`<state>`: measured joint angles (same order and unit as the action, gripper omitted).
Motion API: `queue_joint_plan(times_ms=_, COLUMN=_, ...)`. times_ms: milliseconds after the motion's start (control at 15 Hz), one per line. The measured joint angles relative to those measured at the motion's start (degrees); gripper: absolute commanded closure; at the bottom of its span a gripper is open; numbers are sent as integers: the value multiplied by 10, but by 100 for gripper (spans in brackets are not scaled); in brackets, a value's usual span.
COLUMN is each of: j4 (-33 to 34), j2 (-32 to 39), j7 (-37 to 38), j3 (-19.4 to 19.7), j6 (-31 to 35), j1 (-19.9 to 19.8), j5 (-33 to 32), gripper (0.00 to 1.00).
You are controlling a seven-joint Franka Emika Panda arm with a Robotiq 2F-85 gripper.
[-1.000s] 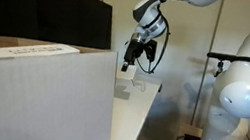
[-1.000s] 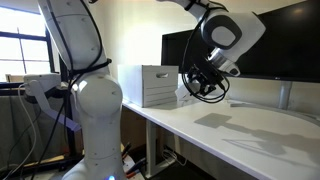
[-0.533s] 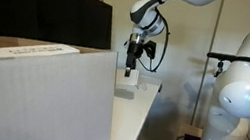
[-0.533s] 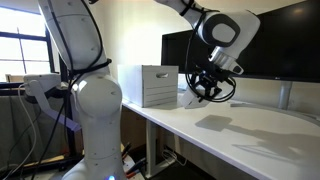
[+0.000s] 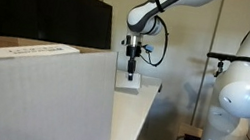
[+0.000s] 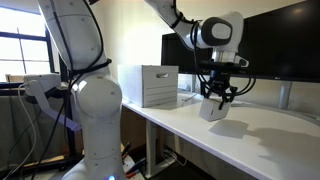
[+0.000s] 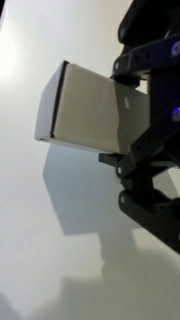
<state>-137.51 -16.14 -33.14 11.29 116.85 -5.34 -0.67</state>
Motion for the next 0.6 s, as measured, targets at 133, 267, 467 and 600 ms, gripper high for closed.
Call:
queue_joint_plan(times_ms=133, j4=-7, j2=0, j7=33, j3=-7, j6=29, j1=0, j5=-59, gripper=67)
queue_joint_plan(times_ms=267, j4=-15, j2=0, j7=67, j3=-11, j6=50, j1=0, j5=-106, gripper=67)
queue_joint_plan(times_ms=467, j4=-20, j2=0, j7=112, j3=-17, j6=60, j1=0, j5=-156, gripper=67)
queue_joint_plan(times_ms=600, j4=-23, j2=0, j7=134, j3=-19, j6=65, j1=0, j5=-178, gripper=67)
